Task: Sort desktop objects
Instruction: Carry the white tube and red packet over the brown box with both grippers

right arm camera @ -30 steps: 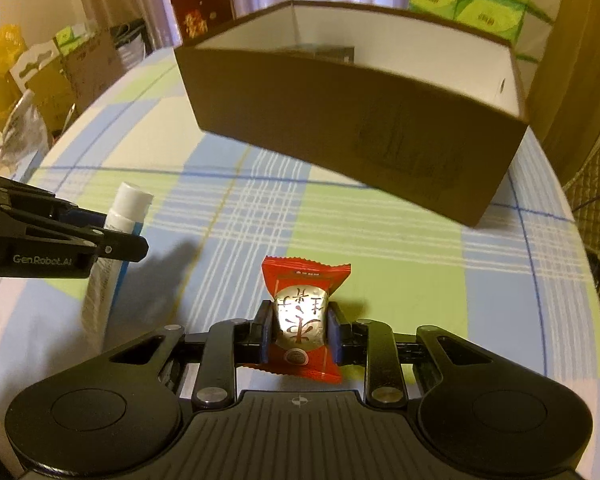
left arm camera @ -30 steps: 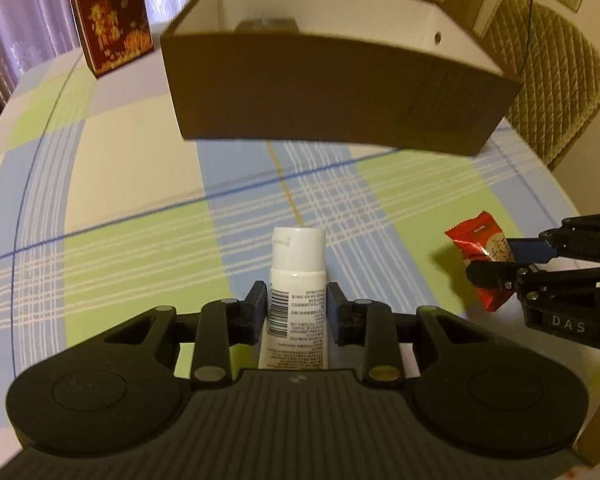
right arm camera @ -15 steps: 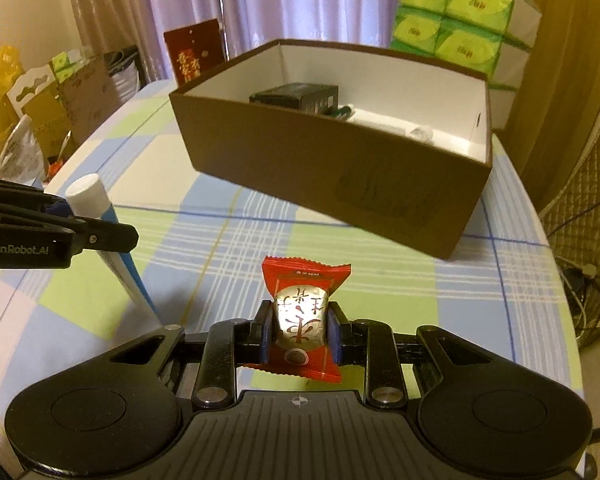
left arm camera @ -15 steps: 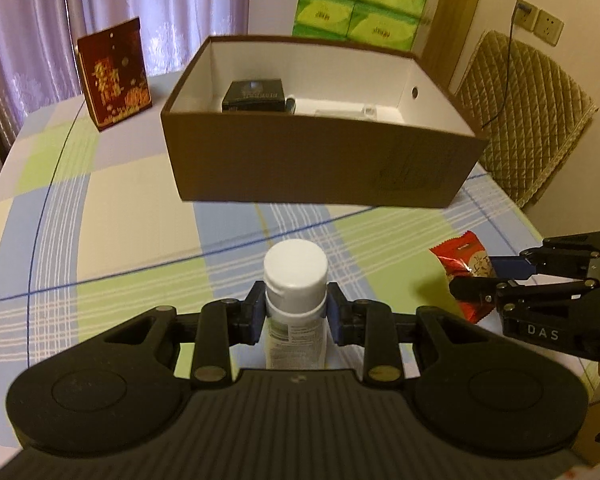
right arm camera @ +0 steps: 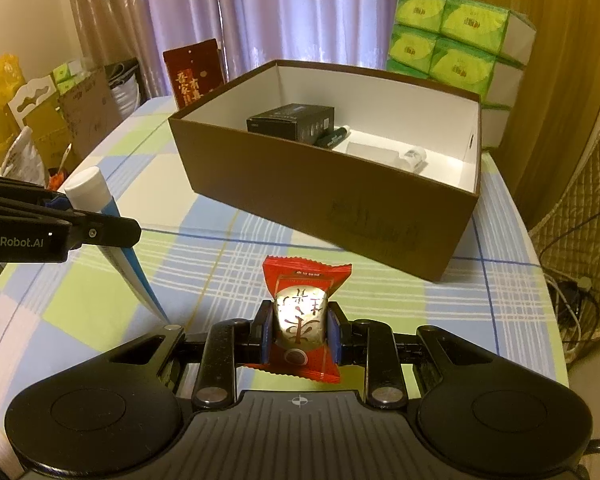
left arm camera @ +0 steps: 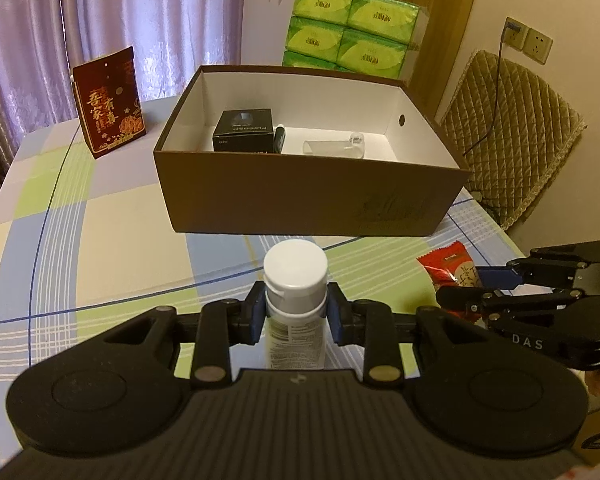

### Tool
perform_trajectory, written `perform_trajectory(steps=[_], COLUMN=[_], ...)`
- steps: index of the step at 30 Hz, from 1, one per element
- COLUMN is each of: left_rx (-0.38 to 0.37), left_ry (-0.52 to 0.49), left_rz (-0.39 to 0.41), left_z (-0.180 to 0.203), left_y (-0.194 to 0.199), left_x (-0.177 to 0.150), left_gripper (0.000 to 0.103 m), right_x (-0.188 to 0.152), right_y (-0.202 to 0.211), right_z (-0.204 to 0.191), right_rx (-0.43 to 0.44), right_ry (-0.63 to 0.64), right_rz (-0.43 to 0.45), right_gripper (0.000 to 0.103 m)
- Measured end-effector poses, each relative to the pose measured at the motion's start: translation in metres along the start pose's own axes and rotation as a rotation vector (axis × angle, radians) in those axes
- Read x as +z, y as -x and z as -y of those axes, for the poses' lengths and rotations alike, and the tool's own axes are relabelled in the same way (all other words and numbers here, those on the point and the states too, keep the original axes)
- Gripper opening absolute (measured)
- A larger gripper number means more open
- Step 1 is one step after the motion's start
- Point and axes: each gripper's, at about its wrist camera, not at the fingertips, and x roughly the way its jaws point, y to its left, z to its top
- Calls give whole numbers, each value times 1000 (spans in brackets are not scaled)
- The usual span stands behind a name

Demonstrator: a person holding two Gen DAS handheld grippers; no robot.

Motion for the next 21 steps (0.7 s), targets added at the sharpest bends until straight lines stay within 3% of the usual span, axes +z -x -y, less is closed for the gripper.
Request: perform_trajectory(steps=[21], left_rx=[3], left_ry=[-8], left_rz=[107], left_z=[6], left_y=[12], left_x=[39], left_gripper=[26], right_x=[27], right_y=[12], right_z=[16], right_rx=[8], right_ry=[14], right_rz=[77], right_gripper=[24])
